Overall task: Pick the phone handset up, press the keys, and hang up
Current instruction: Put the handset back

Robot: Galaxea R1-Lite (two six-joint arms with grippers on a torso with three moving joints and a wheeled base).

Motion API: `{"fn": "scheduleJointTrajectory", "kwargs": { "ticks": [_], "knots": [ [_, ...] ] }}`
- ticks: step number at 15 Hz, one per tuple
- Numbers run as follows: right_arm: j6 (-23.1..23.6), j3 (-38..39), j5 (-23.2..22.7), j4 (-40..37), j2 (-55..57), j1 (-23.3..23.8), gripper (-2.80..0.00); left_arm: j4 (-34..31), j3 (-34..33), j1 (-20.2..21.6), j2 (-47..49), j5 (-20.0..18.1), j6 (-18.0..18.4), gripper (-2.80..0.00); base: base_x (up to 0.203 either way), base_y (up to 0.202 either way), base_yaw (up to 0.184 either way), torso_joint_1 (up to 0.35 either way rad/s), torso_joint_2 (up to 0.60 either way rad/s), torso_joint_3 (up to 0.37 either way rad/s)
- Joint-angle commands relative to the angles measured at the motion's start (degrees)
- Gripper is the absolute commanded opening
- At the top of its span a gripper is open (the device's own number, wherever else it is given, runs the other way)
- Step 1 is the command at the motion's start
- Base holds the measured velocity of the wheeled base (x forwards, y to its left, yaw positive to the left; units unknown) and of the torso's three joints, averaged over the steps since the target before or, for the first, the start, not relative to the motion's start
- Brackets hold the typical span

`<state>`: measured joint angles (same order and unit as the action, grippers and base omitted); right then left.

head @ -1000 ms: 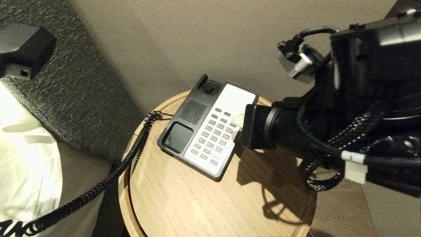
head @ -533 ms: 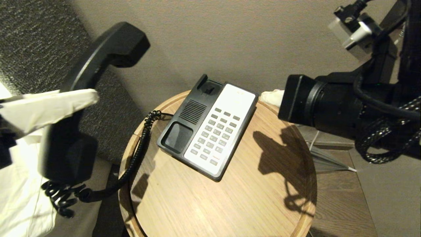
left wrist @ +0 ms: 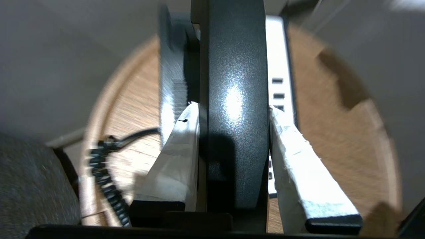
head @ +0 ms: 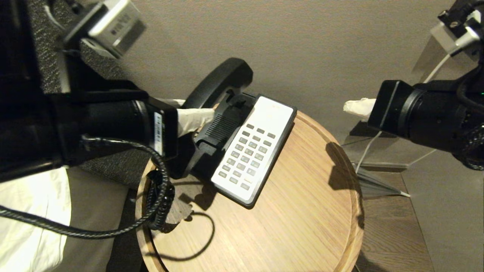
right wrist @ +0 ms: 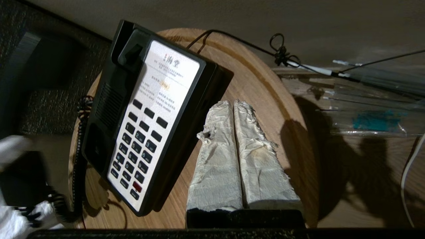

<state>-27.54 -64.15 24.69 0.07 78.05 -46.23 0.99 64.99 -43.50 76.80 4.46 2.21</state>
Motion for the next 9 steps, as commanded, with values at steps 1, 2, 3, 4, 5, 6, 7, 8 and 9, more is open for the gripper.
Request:
{"fn": "scheduleJointTrajectory", "kwargs": {
  "ticks": [1, 2, 3, 4, 5, 6, 7, 8, 9],
  "knots": [
    [-0.15, 0.5, 0.19, -0.13, -1.83, 0.44, -2.8, 0.14, -0.16, -0.18, 6.31, 0.33, 0.25, -2.8, 0.0, 0.0, 0.0, 0.0, 0.0, 0.0],
    [-0.15, 0.79, 0.19, -0.34, -2.37, 0.68, -2.8, 0.22, -0.22, -0.12, 7.32, 0.44, 0.33, -2.8, 0.0, 0.0, 0.0, 0.0, 0.0, 0.0],
    [-0.18, 1.48, 0.11, -0.41, -2.93, 0.76, -2.8, 0.24, -0.3, -0.1, 7.75, 0.46, 0.36, -2.8, 0.0, 0.0, 0.0, 0.0, 0.0, 0.0],
    [-0.15, 2.01, 0.07, -0.42, -3.37, 0.96, -2.8, 0.24, -0.39, -0.01, 7.78, 0.37, 0.34, -2.8, 0.0, 0.0, 0.0, 0.0, 0.0, 0.0],
    [-0.15, 1.75, 0.01, -0.42, -3.51, 0.96, -2.8, 0.15, -0.4, 0.18, 7.84, 0.37, 0.43, -2.8, 0.0, 0.0, 0.0, 0.0, 0.0, 0.0],
    [-0.2, 1.72, -0.03, -0.42, -3.51, 0.96, -2.8, 0.24, -0.39, 0.7, 8.01, 0.37, 0.51, -2.8, 0.0, 0.0, 0.0, 0.0, 0.0, 0.0],
    [-0.23, 1.93, 0.01, -0.42, -3.51, 0.96, -2.8, 0.24, -0.39, 1.13, 8.02, 0.37, 0.51, -2.8, 0.0, 0.0, 0.0, 0.0, 0.0, 0.0],
    [-0.15, 1.93, -0.08, -0.36, -3.5, 0.96, -2.8, 0.27, -0.39, 1.48, 7.93, 0.37, 0.51, -2.8, 0.0, 0.0, 0.0, 0.0, 0.0, 0.0],
    [-0.15, 1.66, -0.08, -0.42, -3.33, 0.96, -2.8, 0.34, -0.01, 1.61, 7.93, 0.37, 0.48, -2.8, 0.0, 0.0, 0.0, 0.0, 0.0, 0.0]
  ]
}}
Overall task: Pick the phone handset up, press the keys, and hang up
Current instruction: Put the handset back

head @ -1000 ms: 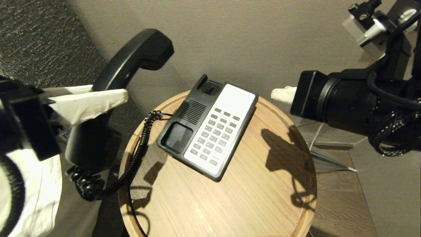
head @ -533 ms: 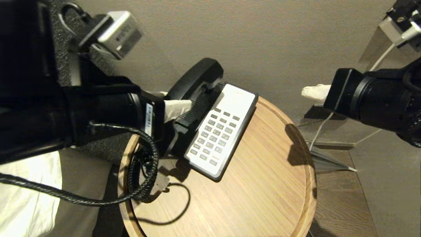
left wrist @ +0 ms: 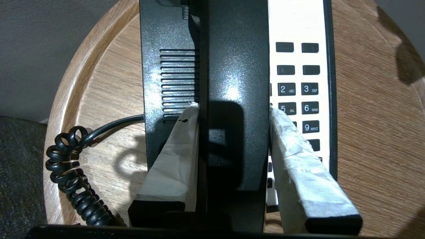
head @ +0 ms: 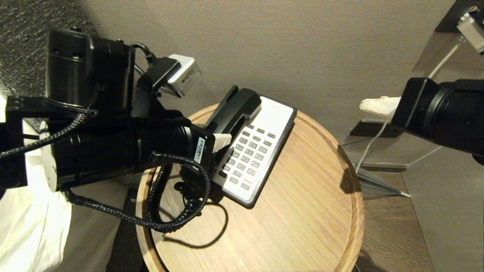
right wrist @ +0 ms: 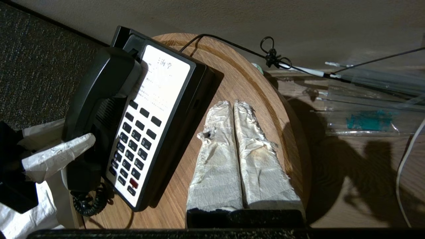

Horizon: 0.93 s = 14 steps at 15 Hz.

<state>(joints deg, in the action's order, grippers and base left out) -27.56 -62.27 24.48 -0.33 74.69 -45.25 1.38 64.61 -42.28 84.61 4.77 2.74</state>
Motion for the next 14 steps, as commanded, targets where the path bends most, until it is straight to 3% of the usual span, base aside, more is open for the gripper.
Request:
{"fn": "scheduleJointTrajectory", "kwargs": {
  "ticks": [1, 14],
  "knots": [
    [-0.12, -0.1, 0.13, -0.02, 0.1, -0.01, -2.8, 0.48, 0.88, 0.52, 0.09, 0.07, -0.01, -2.8, 0.0, 0.0, 0.0, 0.0, 0.0, 0.0],
    [-0.12, 0.13, 0.22, -0.02, 0.1, -0.19, -2.8, 5.52, 0.42, 2.84, 3.58, 0.16, 0.18, -2.8, 0.0, 0.0, 0.0, 0.0, 0.0, 0.0]
  ]
}}
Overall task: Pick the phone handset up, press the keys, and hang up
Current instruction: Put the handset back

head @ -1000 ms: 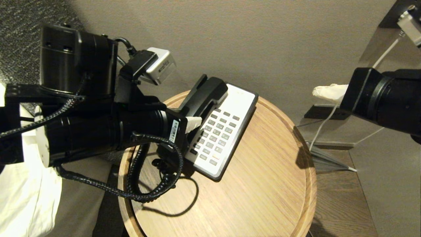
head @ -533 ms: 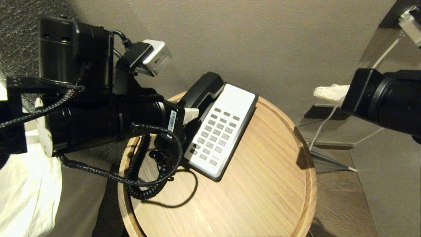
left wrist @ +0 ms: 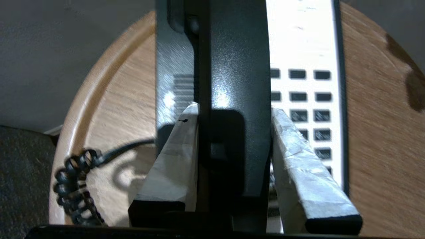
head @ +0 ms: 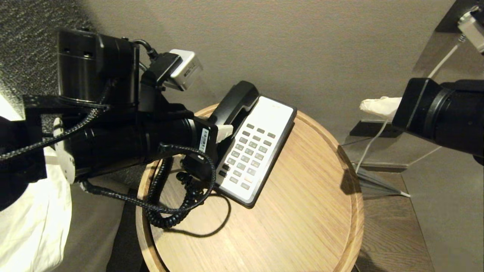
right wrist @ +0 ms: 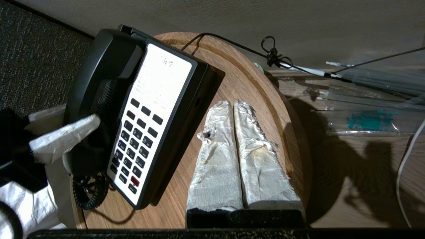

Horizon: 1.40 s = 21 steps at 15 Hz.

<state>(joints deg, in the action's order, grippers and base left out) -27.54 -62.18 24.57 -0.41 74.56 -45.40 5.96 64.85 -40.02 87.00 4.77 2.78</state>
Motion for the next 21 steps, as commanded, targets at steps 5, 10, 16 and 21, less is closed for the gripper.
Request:
{"fn": "scheduleJointTrajectory", "kwargs": {
  "ticks": [5, 10, 16, 21],
  "knots": [
    [-0.15, 0.13, 0.04, 0.06, 0.24, -0.13, -2.8, 1.37, 0.36, 1.66, 1.42, 0.07, 0.12, -2.8, 0.0, 0.0, 0.0, 0.0, 0.0, 0.0],
    [-0.15, 0.22, 0.04, 0.06, 0.33, -0.13, -2.8, 1.41, -0.5, 1.7, 1.51, -0.11, -0.17, -2.8, 0.0, 0.0, 0.0, 0.0, 0.0, 0.0],
    [-0.15, 0.72, -0.05, 0.06, 0.33, -0.13, -2.8, 3.27, 0.16, 1.61, 1.31, -0.11, -0.05, -2.8, 0.0, 0.0, 0.0, 0.0, 0.0, 0.0],
    [-0.15, 1.64, -0.05, 0.06, -0.2, -0.13, -2.8, 3.18, -1.05, 1.37, 1.32, -0.28, -0.14, -2.8, 0.0, 0.0, 0.0, 0.0, 0.0, 0.0]
  ]
}}
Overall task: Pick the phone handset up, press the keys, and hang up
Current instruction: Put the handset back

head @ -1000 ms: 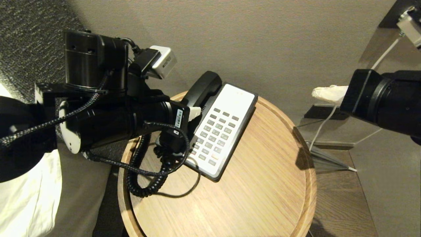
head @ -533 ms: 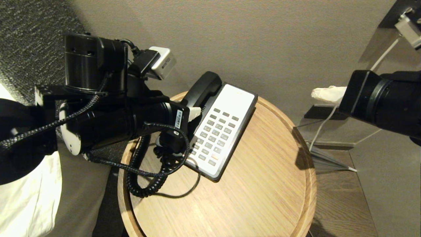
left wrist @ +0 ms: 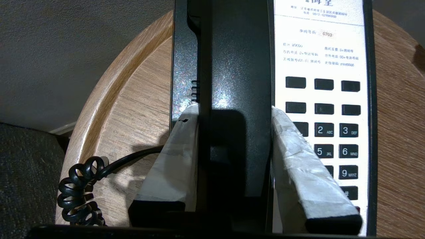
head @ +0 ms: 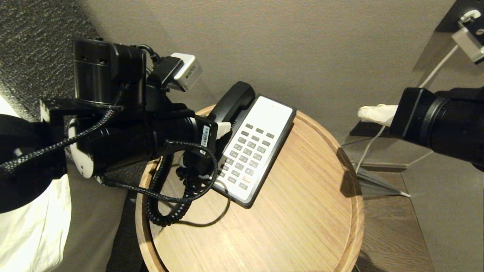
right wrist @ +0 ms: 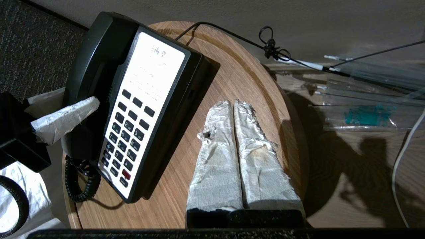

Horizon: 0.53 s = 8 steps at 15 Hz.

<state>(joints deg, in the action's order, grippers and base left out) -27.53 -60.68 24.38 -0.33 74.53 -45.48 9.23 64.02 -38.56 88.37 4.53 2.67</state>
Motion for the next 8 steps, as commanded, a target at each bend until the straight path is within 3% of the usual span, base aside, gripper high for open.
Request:
{"fn": "scheduleJointTrajectory", "kwargs": {
  "ticks": [1, 8],
  "knots": [
    [-0.16, 0.3, 0.14, -0.02, -0.27, -0.04, -2.8, -0.02, 0.0, -0.11, 0.01, -0.01, -0.1, 0.0, 0.0, 0.0, 0.0, 0.0, 0.0, 0.0],
    [-0.16, 0.88, 0.05, -0.02, -0.49, -0.04, -2.8, 4.13, 0.62, -0.03, -0.49, 0.24, 0.04, 0.0, 0.0, 0.0, 0.0, 0.0, 0.0, 0.0]
  ]
}}
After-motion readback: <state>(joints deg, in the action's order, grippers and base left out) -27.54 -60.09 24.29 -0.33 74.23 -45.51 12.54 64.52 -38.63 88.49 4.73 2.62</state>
